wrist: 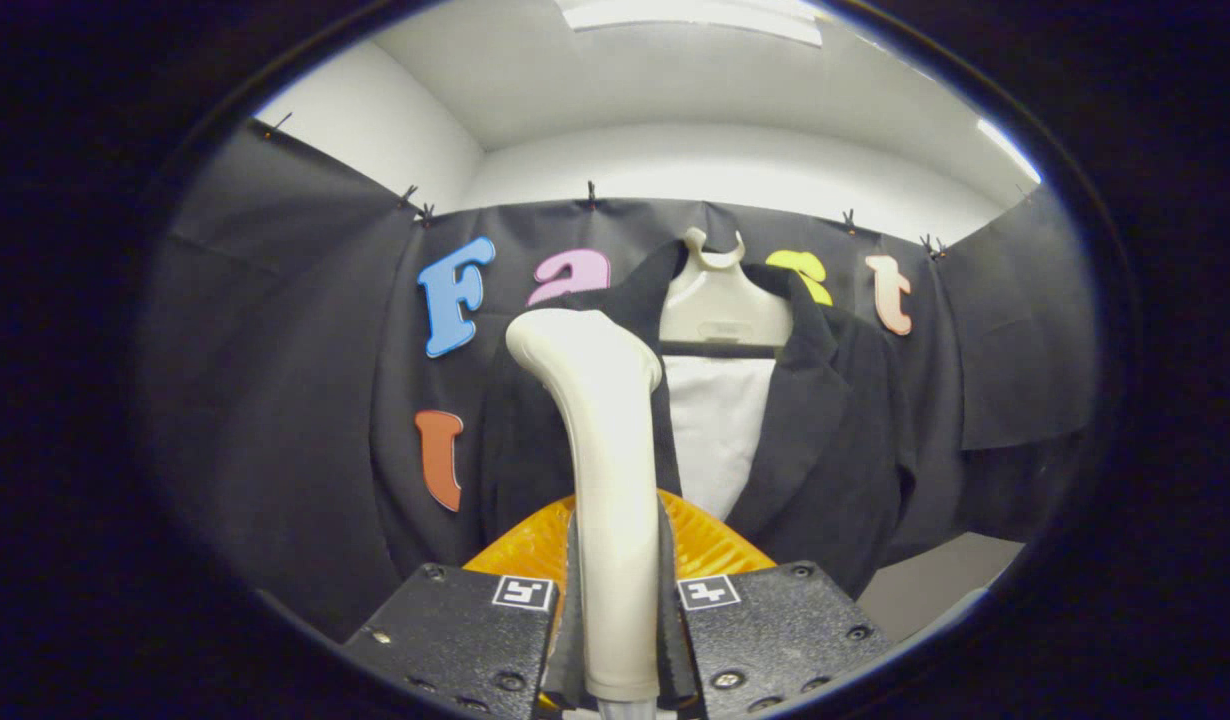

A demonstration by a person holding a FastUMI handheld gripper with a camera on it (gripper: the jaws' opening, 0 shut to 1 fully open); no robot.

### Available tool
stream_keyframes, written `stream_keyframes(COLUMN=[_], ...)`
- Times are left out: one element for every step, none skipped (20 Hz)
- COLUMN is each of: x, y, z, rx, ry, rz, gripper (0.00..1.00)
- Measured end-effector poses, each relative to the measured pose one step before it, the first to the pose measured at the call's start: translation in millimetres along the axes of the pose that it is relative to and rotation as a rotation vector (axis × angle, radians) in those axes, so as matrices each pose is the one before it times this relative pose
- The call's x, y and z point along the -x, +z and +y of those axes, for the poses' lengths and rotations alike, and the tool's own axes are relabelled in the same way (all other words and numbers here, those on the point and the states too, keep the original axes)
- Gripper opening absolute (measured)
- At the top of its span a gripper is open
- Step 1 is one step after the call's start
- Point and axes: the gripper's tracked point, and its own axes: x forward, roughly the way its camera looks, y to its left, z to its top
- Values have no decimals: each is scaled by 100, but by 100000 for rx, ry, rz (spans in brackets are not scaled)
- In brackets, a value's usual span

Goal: Iron the clothes twice with a garment steamer, once on the left side and once on the right side.

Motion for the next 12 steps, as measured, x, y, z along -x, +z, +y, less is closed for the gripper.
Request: stream_keyframes(x=[-70, 27, 34, 78, 56, 122, 152, 124, 154, 126, 185, 198], y=[-573, -481, -255, -358, -306, -522, -457, -474, -420, -537, -451, -517], z=[-152, -50, -145, -203, -37, -122, -148, -130, -110, -21, -100, -98], rx=[1016, 1195, 790, 437, -777, -455, 35, 159, 32, 220, -124, 336], ry=[-908, -776, -965, -326, -240, -216, -326, -130, -61, 359, 66, 52], rz=[738, 518, -286, 680, 421, 785, 707, 597, 725, 734, 467, 704], gripper=[32, 32, 32, 32, 32, 32, 32, 32, 32, 32, 32, 32])
